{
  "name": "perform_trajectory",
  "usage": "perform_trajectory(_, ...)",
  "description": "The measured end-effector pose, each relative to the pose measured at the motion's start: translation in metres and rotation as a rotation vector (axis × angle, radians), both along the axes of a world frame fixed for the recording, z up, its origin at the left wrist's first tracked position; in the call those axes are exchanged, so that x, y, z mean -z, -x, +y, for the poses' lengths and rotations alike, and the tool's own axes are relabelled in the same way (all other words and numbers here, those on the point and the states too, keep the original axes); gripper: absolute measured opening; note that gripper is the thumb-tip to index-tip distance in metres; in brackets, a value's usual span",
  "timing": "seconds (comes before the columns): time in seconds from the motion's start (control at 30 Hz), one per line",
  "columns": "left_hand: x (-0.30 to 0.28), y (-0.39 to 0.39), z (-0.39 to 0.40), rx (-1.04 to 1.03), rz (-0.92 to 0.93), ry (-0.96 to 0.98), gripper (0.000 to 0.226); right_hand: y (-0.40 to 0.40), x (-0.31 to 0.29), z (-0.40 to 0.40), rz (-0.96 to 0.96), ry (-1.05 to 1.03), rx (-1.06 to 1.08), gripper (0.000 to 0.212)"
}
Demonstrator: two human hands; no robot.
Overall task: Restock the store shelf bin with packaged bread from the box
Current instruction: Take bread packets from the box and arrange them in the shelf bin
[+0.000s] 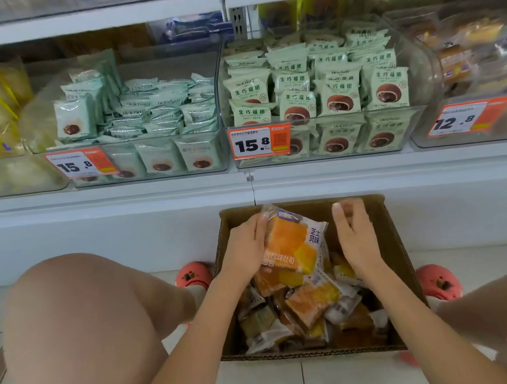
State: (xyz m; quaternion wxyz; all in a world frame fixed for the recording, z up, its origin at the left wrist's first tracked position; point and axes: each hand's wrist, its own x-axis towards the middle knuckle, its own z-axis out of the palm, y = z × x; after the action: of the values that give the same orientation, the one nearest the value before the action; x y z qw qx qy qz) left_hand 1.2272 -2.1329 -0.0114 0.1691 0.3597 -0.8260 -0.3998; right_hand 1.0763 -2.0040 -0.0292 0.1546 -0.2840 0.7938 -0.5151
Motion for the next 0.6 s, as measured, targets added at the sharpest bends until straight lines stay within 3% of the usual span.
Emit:
perform_trajectory(0.07, -0.018, 0.005, 0.003, 0.067, 0.000, 0.152, 0.040, 0.012, -0.038, -0.009, -0.002, 0.033, -0.253, 0.032)
perform_trajectory(0.13, -0.037, 0.010, 0.005, 0.112, 0.033, 0.249, 0.039, 0.024, -0.070, -0.017, -0.062, -0.140, -0.564, 0.044)
perform_trajectory(0.2, -0.059, 0.015, 0.005, 0.129, 0.102, 0.327, 0.036, 0.035, -0.094, -0.024, -0.033, -0.279, -0.724, 0.044)
perform_trajectory(0.37, -0.125, 0.029, -0.003, 0.158, 0.238, 0.470, 0.031, 0.051, -0.158, -0.032, 0.097, -0.163, -0.718, 0.029)
perform_trajectory(0.43, -0.154, 0.034, -0.010, 0.147, 0.286, 0.540, 0.043, 0.055, -0.194, -0.030, 0.205, -0.106, -0.688, 0.025)
perform_trajectory(0.5, -0.184, 0.038, -0.018, 0.043, 0.304, 0.757, 0.055, 0.062, -0.235, -0.025, 0.322, -0.012, -0.622, 0.022)
perform_trajectory(0.6, -0.228, 0.050, -0.032, -0.146, 0.416, 1.112, 0.050, 0.076, -0.300, -0.017, 0.482, 0.205, -0.461, 0.019)
